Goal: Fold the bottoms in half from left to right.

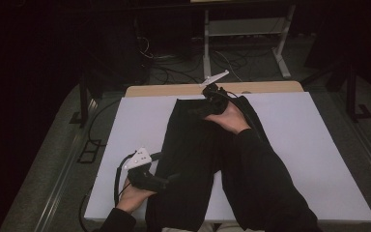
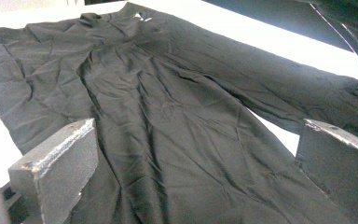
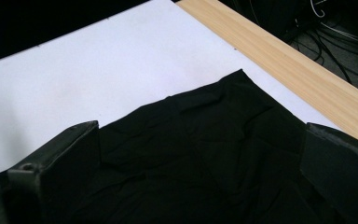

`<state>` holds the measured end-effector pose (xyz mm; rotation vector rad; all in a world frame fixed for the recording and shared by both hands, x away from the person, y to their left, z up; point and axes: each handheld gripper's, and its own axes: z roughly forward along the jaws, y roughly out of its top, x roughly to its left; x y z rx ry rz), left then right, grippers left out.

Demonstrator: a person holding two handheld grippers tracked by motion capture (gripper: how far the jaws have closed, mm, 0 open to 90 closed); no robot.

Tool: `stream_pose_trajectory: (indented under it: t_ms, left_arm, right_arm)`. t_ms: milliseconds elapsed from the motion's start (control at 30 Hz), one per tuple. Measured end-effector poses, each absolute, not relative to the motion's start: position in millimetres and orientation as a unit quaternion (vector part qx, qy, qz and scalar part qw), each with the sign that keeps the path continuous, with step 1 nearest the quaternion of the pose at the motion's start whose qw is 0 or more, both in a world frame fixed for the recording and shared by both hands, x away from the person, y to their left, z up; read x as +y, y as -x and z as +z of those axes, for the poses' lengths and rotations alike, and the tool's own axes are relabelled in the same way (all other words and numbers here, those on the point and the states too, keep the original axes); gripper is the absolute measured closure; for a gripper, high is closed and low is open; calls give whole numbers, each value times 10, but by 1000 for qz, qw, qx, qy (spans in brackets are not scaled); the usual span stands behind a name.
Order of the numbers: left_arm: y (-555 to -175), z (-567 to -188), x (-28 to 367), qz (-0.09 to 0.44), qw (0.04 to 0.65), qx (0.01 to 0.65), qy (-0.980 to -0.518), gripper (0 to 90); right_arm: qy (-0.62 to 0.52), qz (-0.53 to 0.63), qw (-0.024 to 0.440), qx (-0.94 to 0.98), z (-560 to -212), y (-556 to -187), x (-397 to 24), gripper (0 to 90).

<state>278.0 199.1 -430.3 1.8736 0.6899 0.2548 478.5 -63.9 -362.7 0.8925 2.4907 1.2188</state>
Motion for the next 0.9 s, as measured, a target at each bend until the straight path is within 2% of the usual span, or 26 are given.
stream_pose_trajectory:
  t_ms: [900]
  left_arm:
    - [-2775, -4300, 2018, 103, 549, 295, -776, 0]
  right_arm:
    - [-327, 421, 120, 837, -3811, -5100, -247, 0]
